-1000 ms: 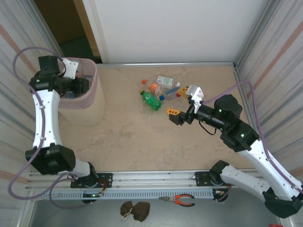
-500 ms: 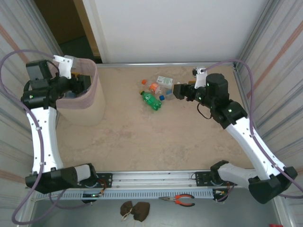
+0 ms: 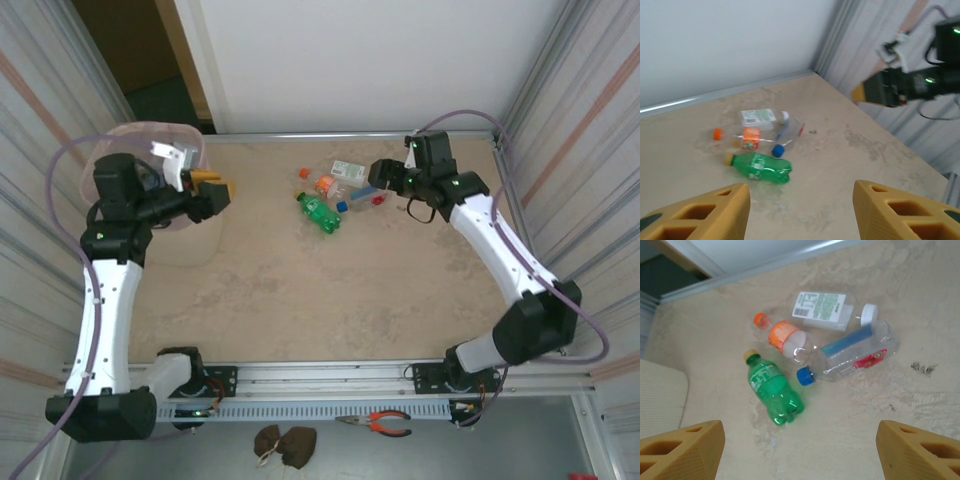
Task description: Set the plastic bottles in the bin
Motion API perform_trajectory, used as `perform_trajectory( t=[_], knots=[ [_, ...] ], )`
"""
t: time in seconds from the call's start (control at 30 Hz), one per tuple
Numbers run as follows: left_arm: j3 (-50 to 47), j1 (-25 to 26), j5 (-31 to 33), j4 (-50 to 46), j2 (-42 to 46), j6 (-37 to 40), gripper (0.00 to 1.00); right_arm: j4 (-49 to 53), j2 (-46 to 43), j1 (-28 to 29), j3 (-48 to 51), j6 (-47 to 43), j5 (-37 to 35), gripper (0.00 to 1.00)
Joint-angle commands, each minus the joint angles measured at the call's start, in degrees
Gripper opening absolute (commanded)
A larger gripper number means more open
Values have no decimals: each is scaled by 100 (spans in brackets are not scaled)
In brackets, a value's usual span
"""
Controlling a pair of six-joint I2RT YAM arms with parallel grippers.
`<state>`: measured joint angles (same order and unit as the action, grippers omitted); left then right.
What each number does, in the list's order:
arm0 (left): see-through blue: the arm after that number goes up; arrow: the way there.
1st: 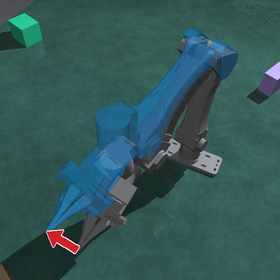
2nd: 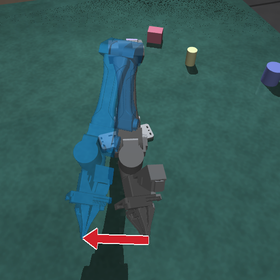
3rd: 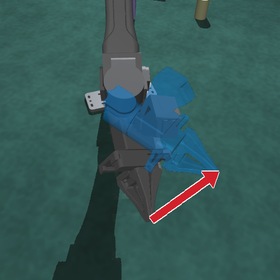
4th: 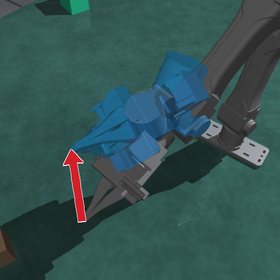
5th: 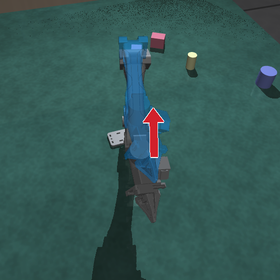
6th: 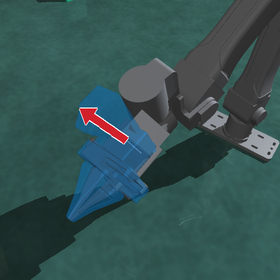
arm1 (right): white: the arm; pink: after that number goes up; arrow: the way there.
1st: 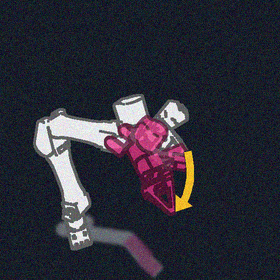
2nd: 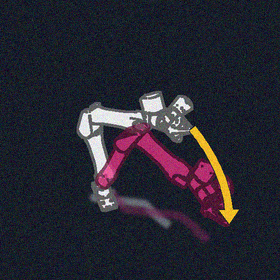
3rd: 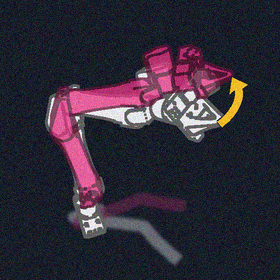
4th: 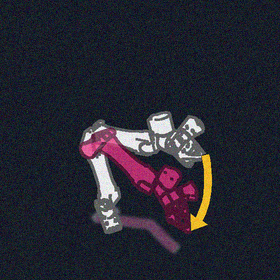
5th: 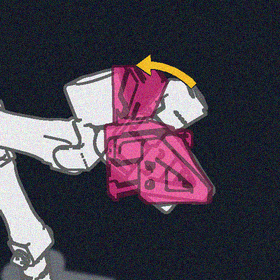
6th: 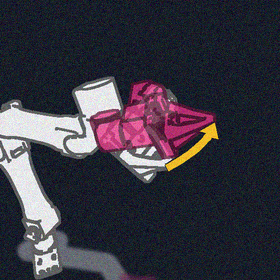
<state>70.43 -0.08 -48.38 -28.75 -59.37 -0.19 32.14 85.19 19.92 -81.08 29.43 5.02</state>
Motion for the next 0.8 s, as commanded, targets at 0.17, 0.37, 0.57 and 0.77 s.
perform_trajectory(
  t=[0.17,0.37,0.57,0.77],
  knots=[
    [-634,1040,391,669,261,-381,57,315,1549,689,-1162,-1543,820,78],
    [-986,1365,625,919,324,-625,57,932,2912,1101,-2329,-2370,628,74],
    [-1163,1379,676,1069,365,-795,57,1312,4091,1397,-3519,-2674,158,74],
    [-1175,1379,716,933,435,-802,59,1601,5019,1513,-4482,-2860,-18,74]
  ],
)
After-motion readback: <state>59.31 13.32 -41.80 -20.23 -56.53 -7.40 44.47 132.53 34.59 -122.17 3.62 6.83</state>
